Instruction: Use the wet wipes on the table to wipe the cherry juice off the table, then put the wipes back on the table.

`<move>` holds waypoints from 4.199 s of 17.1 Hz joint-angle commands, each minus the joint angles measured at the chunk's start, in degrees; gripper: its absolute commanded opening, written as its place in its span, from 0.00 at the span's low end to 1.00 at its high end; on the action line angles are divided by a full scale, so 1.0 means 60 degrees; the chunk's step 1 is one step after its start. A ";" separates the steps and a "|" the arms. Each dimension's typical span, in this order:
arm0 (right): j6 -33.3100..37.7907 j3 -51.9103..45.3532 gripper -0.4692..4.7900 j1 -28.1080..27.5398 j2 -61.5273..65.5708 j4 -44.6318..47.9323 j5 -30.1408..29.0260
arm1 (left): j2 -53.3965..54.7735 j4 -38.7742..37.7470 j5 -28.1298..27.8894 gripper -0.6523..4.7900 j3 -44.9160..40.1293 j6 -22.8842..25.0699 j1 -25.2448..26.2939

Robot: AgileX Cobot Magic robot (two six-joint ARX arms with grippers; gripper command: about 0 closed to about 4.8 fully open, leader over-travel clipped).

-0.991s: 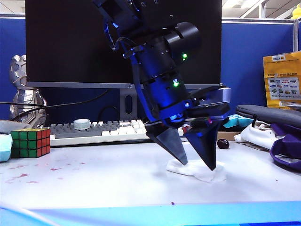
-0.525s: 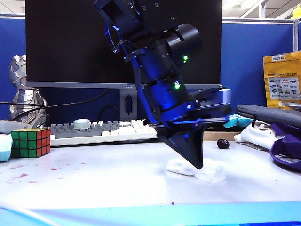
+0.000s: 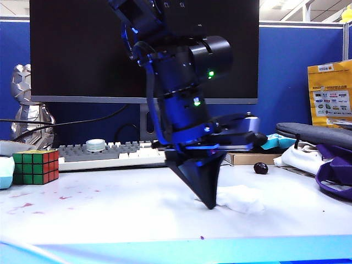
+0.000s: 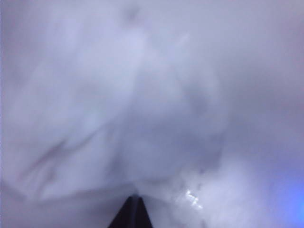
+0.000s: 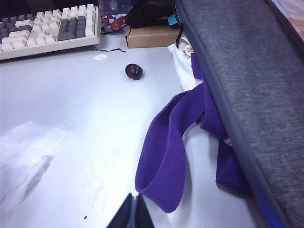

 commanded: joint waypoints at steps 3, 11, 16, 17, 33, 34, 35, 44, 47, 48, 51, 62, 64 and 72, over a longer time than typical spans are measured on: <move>-0.0018 -0.0022 0.09 0.0000 -0.0004 0.0073 -0.0025 | -0.0102 -0.0160 -0.0084 0.44 0.1417 -0.0033 -0.0018; -0.0022 -0.0022 0.09 0.0000 -0.0004 0.0076 -0.0025 | 0.0703 -0.0102 0.0401 0.64 0.2572 -0.0073 -0.0062; -0.0022 -0.0022 0.09 0.0000 -0.0004 0.0076 -0.0025 | 0.1333 -0.1013 0.0306 0.64 0.2572 -0.0069 -0.0051; -0.0022 -0.0022 0.09 0.0000 -0.0004 0.0073 -0.0025 | 0.1381 -0.1075 0.0313 0.64 0.2572 -0.0069 -0.0047; -0.0022 -0.0022 0.09 -0.0004 -0.0004 0.0073 -0.0025 | 0.2040 -0.3315 0.0255 0.11 0.2612 0.0000 0.0379; -0.0022 -0.0022 0.09 -0.0004 -0.0004 0.0076 -0.0025 | 0.2014 -0.3432 0.0117 0.11 0.2612 0.0000 0.0503; -0.0022 -0.0022 0.09 -0.0004 -0.0004 0.0073 -0.0025 | 0.1996 -0.3592 -0.0127 0.11 0.2612 -0.0040 0.0652; -0.0022 -0.0022 0.09 0.0004 -0.0007 0.0073 -0.0025 | 0.0834 -0.3876 -0.0164 0.11 0.2612 -0.0204 0.2845; -0.0022 -0.0022 0.09 0.0007 -0.0004 0.0076 -0.0025 | 0.0670 -0.4422 -0.0204 0.11 0.2612 0.0073 0.3555; -0.0022 -0.0022 0.09 0.0007 -0.0007 0.0076 -0.0025 | 0.0674 -0.4605 -0.0204 0.11 0.2554 0.0237 0.3759; -0.0022 -0.0022 0.09 0.0007 -0.0007 0.0076 -0.0025 | 0.0550 -0.4634 0.0033 0.11 0.2539 0.0335 0.4182; -0.0022 -0.0022 0.09 0.0004 -0.0007 0.0073 -0.0025 | -0.2736 -0.3880 0.0277 0.11 0.2561 -0.0040 0.4765; -0.0022 -0.0022 0.09 0.0007 -0.0007 0.0076 -0.0025 | -0.3606 -0.4054 0.0321 0.11 0.2550 -0.0007 0.5158; -0.0022 -0.0022 0.09 0.0000 -0.0007 0.0073 -0.0025 | -0.7114 -0.4091 0.0310 0.11 -0.0168 -0.0251 0.5297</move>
